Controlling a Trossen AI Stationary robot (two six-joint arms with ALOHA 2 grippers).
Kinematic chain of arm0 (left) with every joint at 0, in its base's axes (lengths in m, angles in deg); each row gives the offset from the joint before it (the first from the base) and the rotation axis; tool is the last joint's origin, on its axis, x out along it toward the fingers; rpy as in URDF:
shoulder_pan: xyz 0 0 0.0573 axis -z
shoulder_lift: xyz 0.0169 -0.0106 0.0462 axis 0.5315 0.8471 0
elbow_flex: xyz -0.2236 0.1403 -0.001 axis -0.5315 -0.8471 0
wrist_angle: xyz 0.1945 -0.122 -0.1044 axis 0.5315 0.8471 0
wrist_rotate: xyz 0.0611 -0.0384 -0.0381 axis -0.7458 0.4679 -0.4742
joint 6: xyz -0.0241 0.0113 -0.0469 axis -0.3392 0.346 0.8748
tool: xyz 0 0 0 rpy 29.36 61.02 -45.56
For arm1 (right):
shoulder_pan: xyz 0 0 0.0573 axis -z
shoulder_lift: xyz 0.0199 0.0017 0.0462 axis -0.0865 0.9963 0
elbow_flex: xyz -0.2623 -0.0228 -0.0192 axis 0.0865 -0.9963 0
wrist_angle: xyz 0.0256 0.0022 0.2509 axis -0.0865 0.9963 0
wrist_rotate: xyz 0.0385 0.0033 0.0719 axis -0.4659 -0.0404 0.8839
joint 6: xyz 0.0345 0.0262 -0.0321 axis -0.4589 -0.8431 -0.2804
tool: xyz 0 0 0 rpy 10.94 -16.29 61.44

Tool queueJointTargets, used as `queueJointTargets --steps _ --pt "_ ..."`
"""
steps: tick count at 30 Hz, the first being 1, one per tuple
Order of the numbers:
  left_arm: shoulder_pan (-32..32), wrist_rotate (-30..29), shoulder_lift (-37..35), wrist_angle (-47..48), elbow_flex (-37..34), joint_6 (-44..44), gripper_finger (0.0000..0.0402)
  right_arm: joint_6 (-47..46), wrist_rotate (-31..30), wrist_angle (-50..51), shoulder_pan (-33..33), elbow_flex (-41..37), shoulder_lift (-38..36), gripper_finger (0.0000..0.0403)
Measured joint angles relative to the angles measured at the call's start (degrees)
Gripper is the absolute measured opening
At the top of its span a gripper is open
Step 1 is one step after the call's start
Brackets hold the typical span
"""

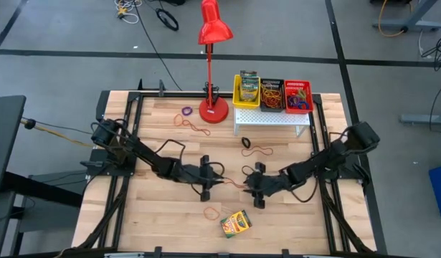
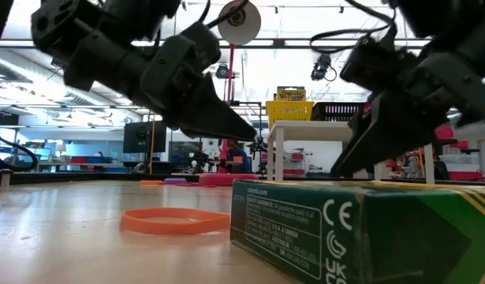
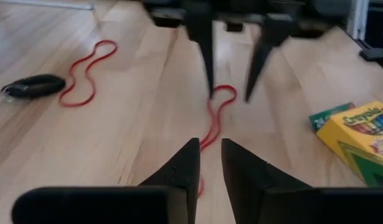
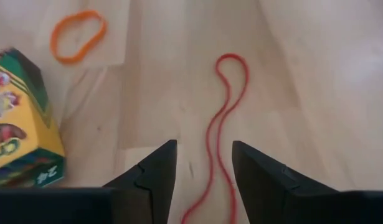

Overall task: Pick & Place Office Desk Supplies
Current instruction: Put the red rubber band into the black bin on the shelf

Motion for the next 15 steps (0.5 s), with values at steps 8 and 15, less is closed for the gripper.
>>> queueJointTargets --steps 8,15 --pt "-0.13 -0.28 0.00 -2.19 -2.37 4.00 0.0063 1.74 -1.72 4.92 0.43 7.38 8.63 0.0162" --pt "-0.09 -0.24 0.00 -3.17 -2.36 5.68 0.0063 3.25 -2.42 5.26 0.74 8.23 9.48 0.0158"
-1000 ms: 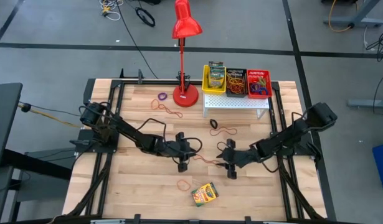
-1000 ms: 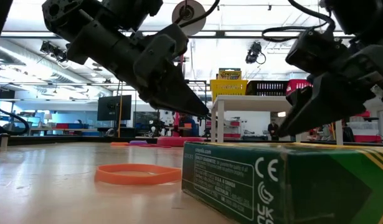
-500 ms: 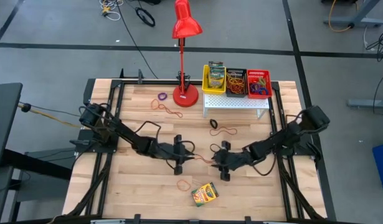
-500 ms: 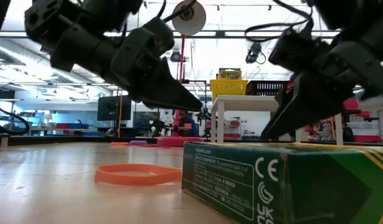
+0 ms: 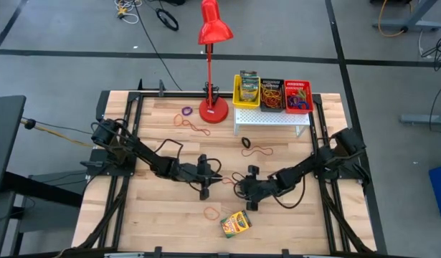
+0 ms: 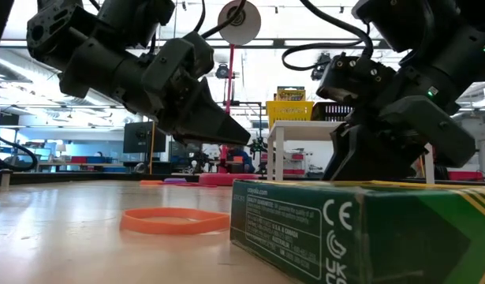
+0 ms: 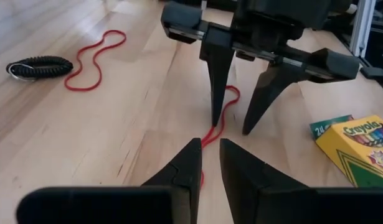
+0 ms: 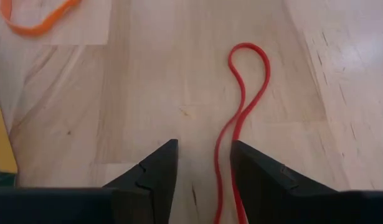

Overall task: Pick & Place Office Desk Supplies
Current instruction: Put the red rubber band into the black bin on the shelf

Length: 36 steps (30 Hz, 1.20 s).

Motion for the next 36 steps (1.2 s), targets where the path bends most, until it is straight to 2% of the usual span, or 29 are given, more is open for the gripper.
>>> queueJointTargets --steps 5,14,28,36 --pt "-0.11 -0.01 0.00 -0.62 0.02 -0.39 0.0063 -0.24 0.25 0.05 0.53 -0.09 0.00 0.0124" --pt "-0.13 -0.02 0.00 -0.52 0.02 -5.12 0.0063 1.69 -0.22 -0.04 0.63 -0.16 -0.07 0.0010" --pt "-0.13 -0.01 0.00 -0.88 0.02 -4.98 0.0063 1.46 -0.05 0.55 0.55 -0.35 -5.53 0.0003" --pt "-0.13 0.00 0.00 -0.90 0.02 -4.97 0.0063 3.11 -2.85 1.49 -0.41 -0.33 -7.92 0.0001"
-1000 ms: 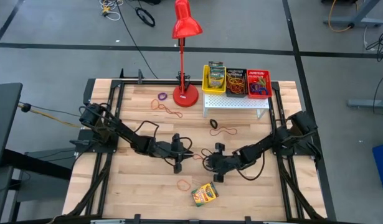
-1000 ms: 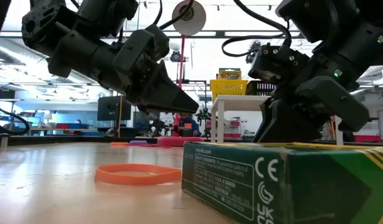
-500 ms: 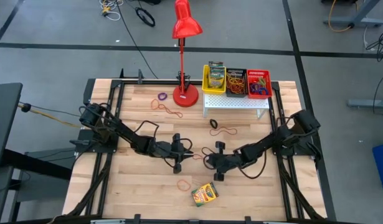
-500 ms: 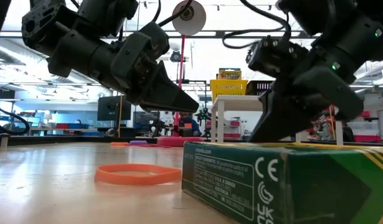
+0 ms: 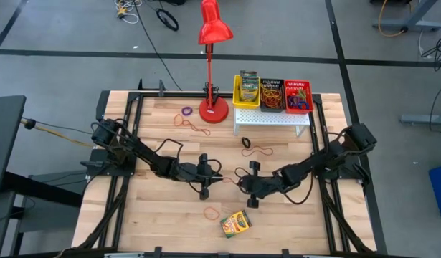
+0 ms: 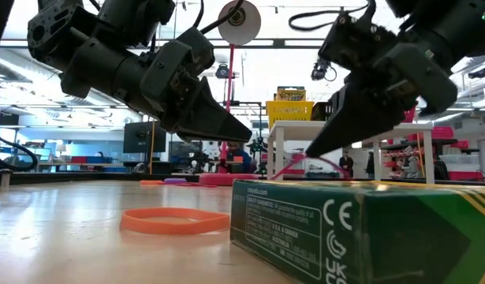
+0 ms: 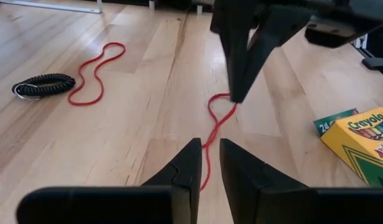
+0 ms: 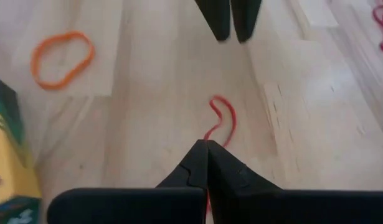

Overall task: Pick & Place Office Desk Supplies
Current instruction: Put the red rubber band into the black bin on the shelf

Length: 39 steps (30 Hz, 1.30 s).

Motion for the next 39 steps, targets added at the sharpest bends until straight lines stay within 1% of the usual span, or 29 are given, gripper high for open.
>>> queueJointTargets --steps 3,13,18,22,25,27,29,32,34,37,39 --pt "0.00 -0.01 0.00 -0.02 0.00 -0.01 0.0063 0.02 -0.43 1.56 -0.55 0.00 -2.01 0.0001" --pt "0.00 0.00 0.00 -0.02 0.00 -0.01 0.0063 1.16 -4.79 7.35 -0.72 0.02 -10.83 0.0001" --pt "0.00 0.00 -0.02 -0.02 0.00 -0.01 0.0063 1.05 -4.91 10.73 1.01 0.04 -18.06 0.0000" --pt "0.00 0.00 -0.02 -0.04 0.00 -0.01 0.0063 1.54 -6.92 15.80 3.26 0.04 -25.23 0.0000" --pt "0.00 -0.02 -0.02 -0.03 0.00 -0.01 0.0063 3.57 -7.79 20.52 6.98 0.95 -30.58 0.0000" --pt "0.00 -0.01 -0.02 -0.02 0.00 -0.01 0.0063 4.73 -8.00 24.66 10.53 3.30 -33.37 0.0000" --pt "0.00 -0.01 -0.02 -0.02 0.00 -0.01 0.0063 7.29 -9.76 28.71 14.12 6.53 -35.36 0.0000" --pt "0.00 0.00 -0.02 -0.02 0.00 -0.01 0.0063 12.80 -12.86 33.59 19.91 12.59 -36.69 0.0000" --pt "0.00 -0.02 -0.02 -0.02 0.02 0.01 0.0063 16.03 -13.73 35.95 24.12 16.91 -36.84 0.0000" --pt "0.00 0.00 -0.02 -0.02 0.04 -0.01 0.0063 20.44 -13.85 37.51 30.68 22.21 -36.77 0.0000" --pt "0.00 0.00 -0.02 -0.02 0.04 0.00 0.0063 22.28 -13.13 37.59 35.05 23.92 -36.75 0.0000"
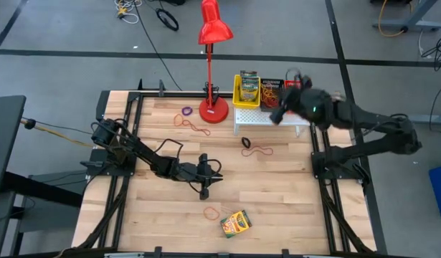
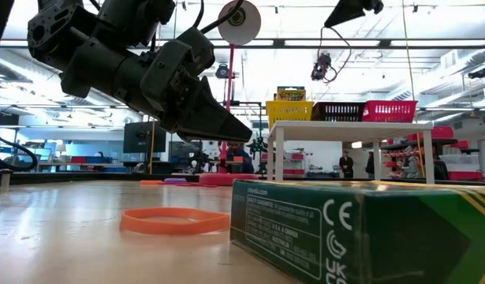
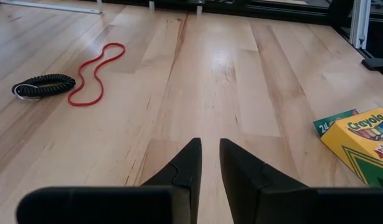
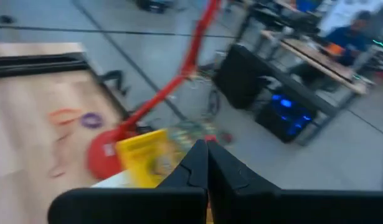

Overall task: Pick & Place Office Desk Supplies
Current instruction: Put the red rubber band into the black bin on the shelf, then put the orange rubber band into the black bin on the shelf

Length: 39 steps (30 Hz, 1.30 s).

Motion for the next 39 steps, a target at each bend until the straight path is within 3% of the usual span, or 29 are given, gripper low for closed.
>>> queueJointTargets --steps 4,9,16,28,31,35,39 --pt "0.00 0.00 0.00 0.00 0.00 0.00 0.0063 -0.46 7.61 0.90 9.52 0.02 0.13 0.0000" --pt "0.00 -0.01 0.00 0.00 0.00 -0.01 0.0063 -1.17 14.62 -2.05 18.87 -5.80 1.91 0.0000" --pt "0.02 0.00 0.00 0.00 0.02 -0.01 0.0063 -1.26 20.35 -7.06 24.16 -9.49 5.33 0.0010" --pt "0.02 0.00 0.00 0.00 0.04 0.00 0.0063 -3.18 19.02 -6.61 23.74 -9.42 5.92 0.0180" --pt "0.02 0.00 0.00 0.00 0.04 0.00 0.0063 -3.24 19.43 -3.09 23.32 -8.01 4.82 0.0198" --pt "0.02 0.00 0.00 0.00 0.04 0.01 0.0063 -1.91 20.47 2.04 19.60 -7.57 2.48 0.0155" --pt "0.01 -0.02 0.00 0.00 0.04 0.00 0.0063 -1.44 21.35 2.97 11.77 -8.56 0.29 0.0049"
